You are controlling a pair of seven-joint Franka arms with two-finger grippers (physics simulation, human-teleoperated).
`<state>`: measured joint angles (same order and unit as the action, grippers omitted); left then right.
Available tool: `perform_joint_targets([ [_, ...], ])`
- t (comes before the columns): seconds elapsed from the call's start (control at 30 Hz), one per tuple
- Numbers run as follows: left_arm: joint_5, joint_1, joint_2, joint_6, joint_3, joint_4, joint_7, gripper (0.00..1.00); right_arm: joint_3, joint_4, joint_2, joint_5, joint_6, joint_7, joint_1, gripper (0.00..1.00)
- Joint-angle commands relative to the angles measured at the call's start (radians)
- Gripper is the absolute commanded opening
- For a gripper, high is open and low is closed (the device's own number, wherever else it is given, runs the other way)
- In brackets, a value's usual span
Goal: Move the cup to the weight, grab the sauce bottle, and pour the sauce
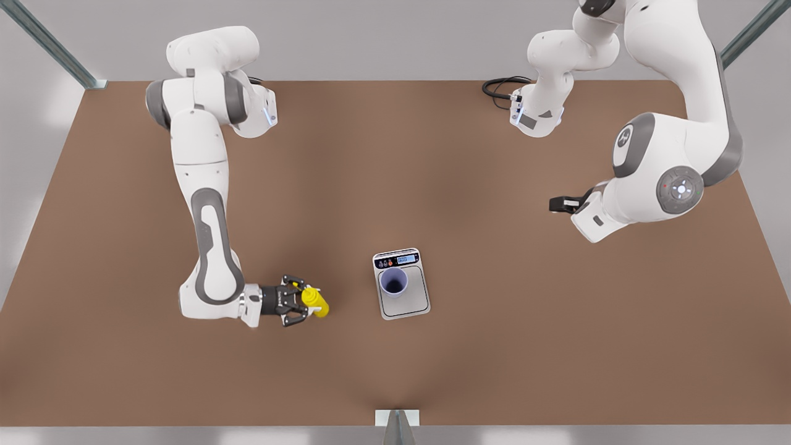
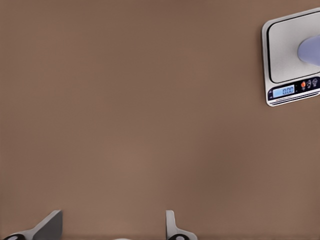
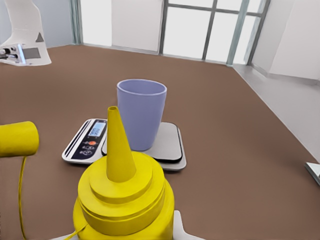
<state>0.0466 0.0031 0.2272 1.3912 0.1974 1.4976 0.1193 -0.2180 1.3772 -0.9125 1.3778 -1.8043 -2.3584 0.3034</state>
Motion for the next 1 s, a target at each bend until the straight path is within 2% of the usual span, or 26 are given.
perform_joint_targets([
  [0.0,-0.001,0.001,0.000,-0.001,0.001,0.000,0.000,1.00,0.000,0.005,0.009,0.001,0.002,-0.039,0.000,0.56],
  [0.07,-0.001,0.000,-0.002,-0.014,0.001,-0.002,0.014,1.00,0.000,0.017,0.017,-0.025,0.006,0.057,0.002,0.56],
  [0.97,-0.002,0.002,0.004,-0.023,-0.003,-0.003,0.020,1.00,-0.003,0.077,0.044,-0.103,0.019,0.183,0.010,0.56],
])
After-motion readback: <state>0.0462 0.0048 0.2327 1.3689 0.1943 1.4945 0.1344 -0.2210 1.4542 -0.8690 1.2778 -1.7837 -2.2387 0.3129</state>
